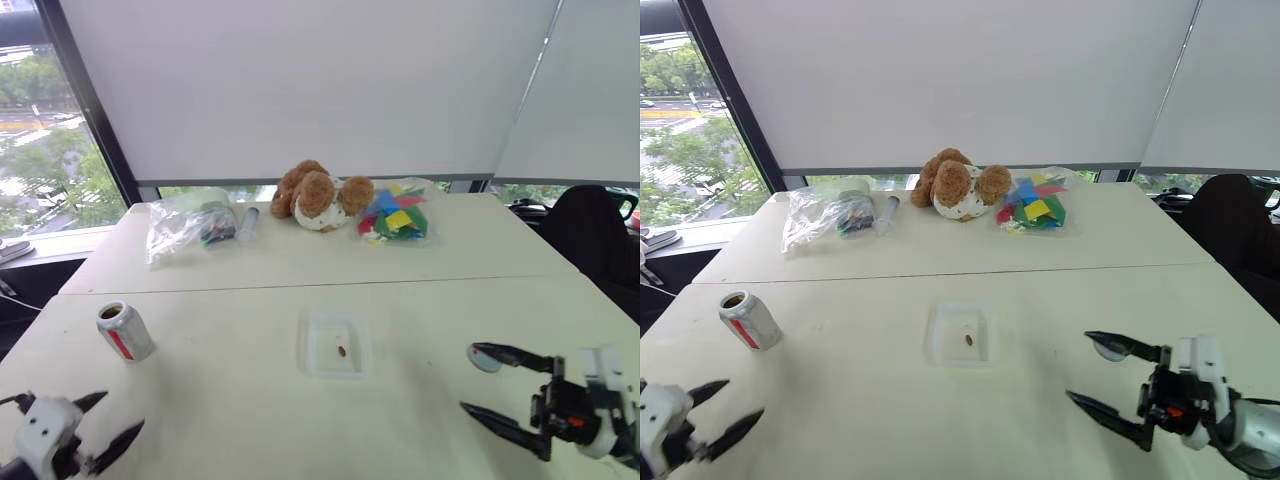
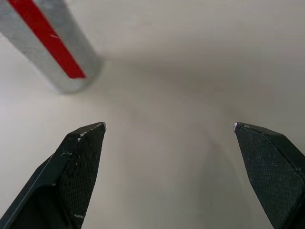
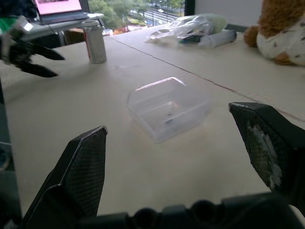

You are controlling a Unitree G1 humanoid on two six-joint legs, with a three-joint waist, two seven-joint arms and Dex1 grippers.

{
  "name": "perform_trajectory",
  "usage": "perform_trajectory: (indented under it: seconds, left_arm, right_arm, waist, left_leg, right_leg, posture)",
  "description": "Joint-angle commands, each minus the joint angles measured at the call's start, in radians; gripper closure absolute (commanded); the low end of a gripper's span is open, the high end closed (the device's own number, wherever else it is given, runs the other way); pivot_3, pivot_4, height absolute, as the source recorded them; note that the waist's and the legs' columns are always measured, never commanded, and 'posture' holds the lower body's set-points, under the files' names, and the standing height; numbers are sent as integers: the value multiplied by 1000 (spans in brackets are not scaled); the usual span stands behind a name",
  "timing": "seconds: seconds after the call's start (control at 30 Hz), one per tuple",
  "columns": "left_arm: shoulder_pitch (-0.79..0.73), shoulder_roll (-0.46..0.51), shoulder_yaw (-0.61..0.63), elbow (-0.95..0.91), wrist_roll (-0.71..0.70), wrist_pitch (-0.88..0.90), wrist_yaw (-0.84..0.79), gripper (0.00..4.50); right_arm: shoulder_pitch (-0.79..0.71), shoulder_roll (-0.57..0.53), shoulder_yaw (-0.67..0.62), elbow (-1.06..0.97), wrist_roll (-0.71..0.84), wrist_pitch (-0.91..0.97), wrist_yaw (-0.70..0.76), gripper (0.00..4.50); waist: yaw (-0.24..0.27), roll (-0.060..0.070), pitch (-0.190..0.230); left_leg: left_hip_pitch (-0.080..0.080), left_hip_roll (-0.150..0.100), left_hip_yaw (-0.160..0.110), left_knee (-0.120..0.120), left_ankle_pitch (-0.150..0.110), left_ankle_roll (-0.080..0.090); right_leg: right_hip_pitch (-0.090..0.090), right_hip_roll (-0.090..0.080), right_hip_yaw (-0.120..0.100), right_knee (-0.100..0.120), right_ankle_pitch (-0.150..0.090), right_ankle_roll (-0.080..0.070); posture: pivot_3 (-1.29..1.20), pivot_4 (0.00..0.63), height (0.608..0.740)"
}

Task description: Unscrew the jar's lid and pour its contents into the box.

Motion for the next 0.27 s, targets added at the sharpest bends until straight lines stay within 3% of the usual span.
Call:
perform_trajectory:
  seconds: [0.03, 0.13, 0.27]
  left_arm:
    - [21, 60, 50, -133, -62, 26, -102, 55]
    - [-10, 99, 58, -169, -71, 65, -130, 55]
    - [-48, 94, 44, -155, -48, 32, -169, 55]
  right_arm:
    - [-12, -56, -33, -41, 20, 19, 36, 0]
    - [-55, -96, -11, -14, 17, 39, 60, 0]
    - [-98, -131, 29, 43, -28, 33, 105, 0]
  waist:
    - [9, 0, 0]
    - [9, 0, 0]
    - [6, 0, 0]
  left_leg:
    - [0, 1, 0, 0, 0, 0]
    - [-1, 16, 17, 1, 0, 0]
    - [-2, 16, 21, 1, 2, 3]
  right_leg:
    - [1, -2, -1, 0, 0, 0]
    - [1, -4, -8, -1, -3, 2]
    - [3, -4, -8, -1, -4, 2]
  posture:
    - [0, 150, 740]
    - [0, 150, 740]
    - [0, 150, 740]
